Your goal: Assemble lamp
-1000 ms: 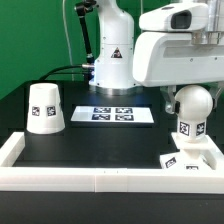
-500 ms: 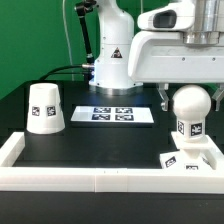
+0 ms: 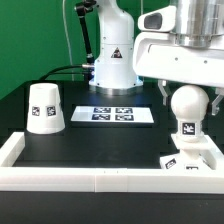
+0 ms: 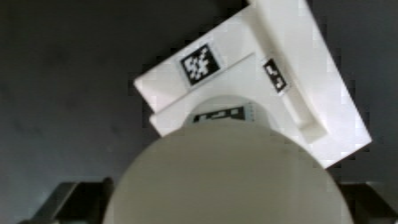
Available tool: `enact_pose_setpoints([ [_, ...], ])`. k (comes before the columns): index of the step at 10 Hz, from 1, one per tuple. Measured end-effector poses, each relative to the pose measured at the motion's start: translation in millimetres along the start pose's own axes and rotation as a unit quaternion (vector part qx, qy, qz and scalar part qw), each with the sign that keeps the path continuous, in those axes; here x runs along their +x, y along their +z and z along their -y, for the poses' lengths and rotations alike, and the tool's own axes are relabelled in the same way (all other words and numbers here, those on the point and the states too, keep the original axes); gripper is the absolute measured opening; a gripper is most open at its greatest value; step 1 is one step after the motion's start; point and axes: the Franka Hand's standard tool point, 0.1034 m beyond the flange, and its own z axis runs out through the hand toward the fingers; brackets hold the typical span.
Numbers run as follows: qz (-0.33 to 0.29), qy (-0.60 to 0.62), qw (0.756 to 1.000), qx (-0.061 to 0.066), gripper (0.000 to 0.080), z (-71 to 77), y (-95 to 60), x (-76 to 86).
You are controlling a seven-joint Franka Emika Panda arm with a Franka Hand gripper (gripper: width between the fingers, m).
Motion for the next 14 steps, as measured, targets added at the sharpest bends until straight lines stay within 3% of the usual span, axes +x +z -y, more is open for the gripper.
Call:
enact_pose_setpoints([
  [2, 0.01, 0.093, 0.996, -0.003, 0.058, 2.0, 0.9, -3.0],
  [4, 0.03, 0.217, 0.976, 0.002, 0.058, 4.8, 0.3, -6.2],
  [8, 0.046, 0.321, 0.946, 0.006, 0.058, 4.7, 1.4, -3.5],
  [9, 0.048, 0.323, 0.945, 0.006, 0.0662, 5.7, 1.7, -4.7],
  [12, 0.044, 0.268, 0.962, 0.013, 0.0697, 6.3, 1.5, -2.9],
  [14, 0.037, 0.161, 0.986, 0.014, 0.0697, 10.5, 2.0, -6.7],
])
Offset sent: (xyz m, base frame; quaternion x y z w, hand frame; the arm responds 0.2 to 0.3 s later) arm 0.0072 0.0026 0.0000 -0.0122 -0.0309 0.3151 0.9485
